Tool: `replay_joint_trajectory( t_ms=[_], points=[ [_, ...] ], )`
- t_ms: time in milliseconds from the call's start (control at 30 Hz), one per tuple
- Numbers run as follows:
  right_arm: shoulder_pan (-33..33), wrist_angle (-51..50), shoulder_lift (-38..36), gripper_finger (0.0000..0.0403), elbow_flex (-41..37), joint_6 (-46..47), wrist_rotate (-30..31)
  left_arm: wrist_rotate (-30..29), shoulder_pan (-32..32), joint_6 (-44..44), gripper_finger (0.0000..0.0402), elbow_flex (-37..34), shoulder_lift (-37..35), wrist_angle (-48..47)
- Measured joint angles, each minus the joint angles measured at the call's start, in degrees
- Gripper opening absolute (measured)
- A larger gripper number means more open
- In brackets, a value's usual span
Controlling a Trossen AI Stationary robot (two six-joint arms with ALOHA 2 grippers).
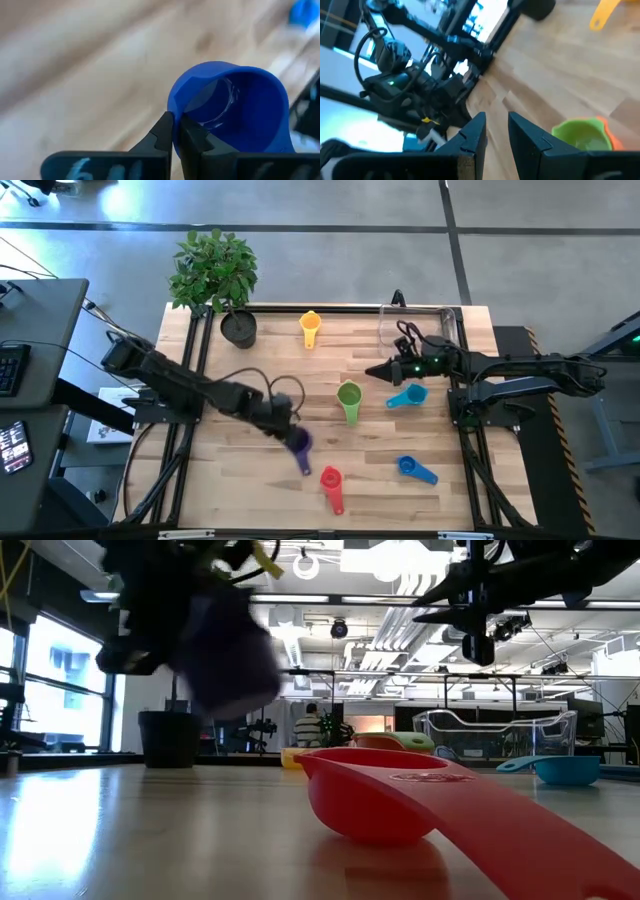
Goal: Nest measuring cups in basket
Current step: Stack the dark blue measuring cup on the green measuring cup
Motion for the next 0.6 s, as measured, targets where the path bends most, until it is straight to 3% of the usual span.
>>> replay_joint_trajectory(
  t_ms=[333, 600],
  points=[
    [0.0, 7.7, 0.0, 0.0073, 0.0, -3.8, 8.5, -5.9, 11.0, 9.5, 0.0004, 8.4, 0.1, 0.8],
    [0.0, 21.7, 0.0, 0.0073, 0.0, -12.9, 16.5, -7.2, 17.1, 16.3, 0.0004, 12.3, 0.1, 1.8]
  ],
)
